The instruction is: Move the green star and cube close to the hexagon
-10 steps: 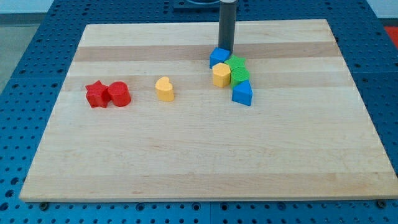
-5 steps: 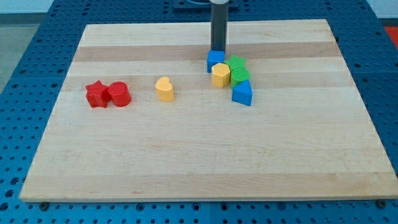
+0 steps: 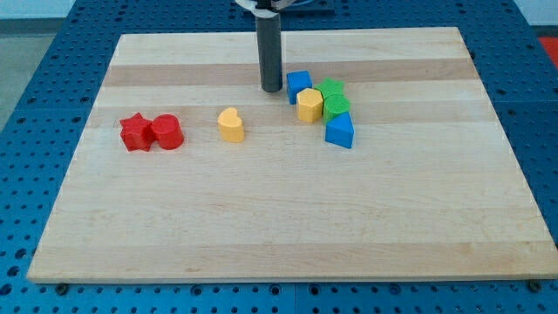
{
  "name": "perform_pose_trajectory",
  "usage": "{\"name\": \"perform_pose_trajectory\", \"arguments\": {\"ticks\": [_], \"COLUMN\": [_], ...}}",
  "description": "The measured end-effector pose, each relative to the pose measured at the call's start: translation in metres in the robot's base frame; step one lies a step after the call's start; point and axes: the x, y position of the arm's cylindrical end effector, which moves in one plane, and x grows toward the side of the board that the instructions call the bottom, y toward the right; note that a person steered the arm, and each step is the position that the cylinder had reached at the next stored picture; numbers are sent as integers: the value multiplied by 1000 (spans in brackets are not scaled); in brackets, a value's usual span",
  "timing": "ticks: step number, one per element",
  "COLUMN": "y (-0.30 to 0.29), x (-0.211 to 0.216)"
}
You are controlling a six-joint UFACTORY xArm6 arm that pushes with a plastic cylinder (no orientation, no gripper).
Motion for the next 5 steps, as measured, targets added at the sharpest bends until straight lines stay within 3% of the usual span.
{"name": "perform_pose_trajectory", "arguments": {"ticks": [5], "y": [20], "x": [0]}}
